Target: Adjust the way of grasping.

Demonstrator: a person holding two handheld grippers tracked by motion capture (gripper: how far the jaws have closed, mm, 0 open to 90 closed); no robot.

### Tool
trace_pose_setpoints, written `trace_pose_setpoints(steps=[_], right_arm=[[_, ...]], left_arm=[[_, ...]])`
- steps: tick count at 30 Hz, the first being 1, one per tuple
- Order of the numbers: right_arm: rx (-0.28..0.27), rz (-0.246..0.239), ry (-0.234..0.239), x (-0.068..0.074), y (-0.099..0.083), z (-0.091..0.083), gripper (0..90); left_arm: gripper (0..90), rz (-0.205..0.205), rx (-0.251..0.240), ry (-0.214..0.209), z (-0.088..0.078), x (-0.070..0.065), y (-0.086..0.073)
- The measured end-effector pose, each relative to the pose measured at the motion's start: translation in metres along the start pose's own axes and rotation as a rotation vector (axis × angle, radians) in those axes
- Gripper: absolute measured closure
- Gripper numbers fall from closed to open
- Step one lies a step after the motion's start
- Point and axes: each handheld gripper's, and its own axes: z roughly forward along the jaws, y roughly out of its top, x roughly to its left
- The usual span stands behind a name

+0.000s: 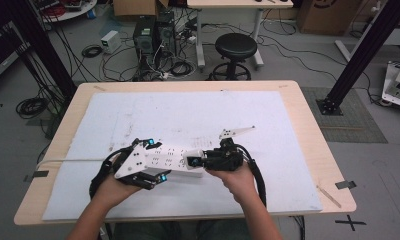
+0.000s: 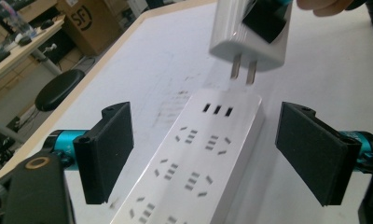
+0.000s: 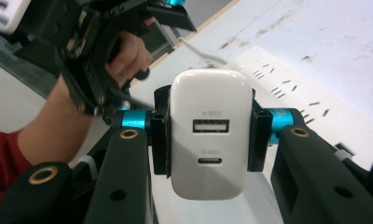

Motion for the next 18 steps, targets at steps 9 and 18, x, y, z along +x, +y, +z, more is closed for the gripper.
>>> trace_pose_setpoints(steps=[9,18], right_arm=[[-0.014,-0.051,-0.045,-0.005,0.010,-0.011,63.4],[-0.019,-0.077,-0.085,-0.007,0.017,-0.018,63.4]], left_arm=[[19.3,-0.080,0.057,0.030,-0.023,0.033,-0.001],[19.3,-0.165,0.065,0.018,-0.033,0.055,-0.011]])
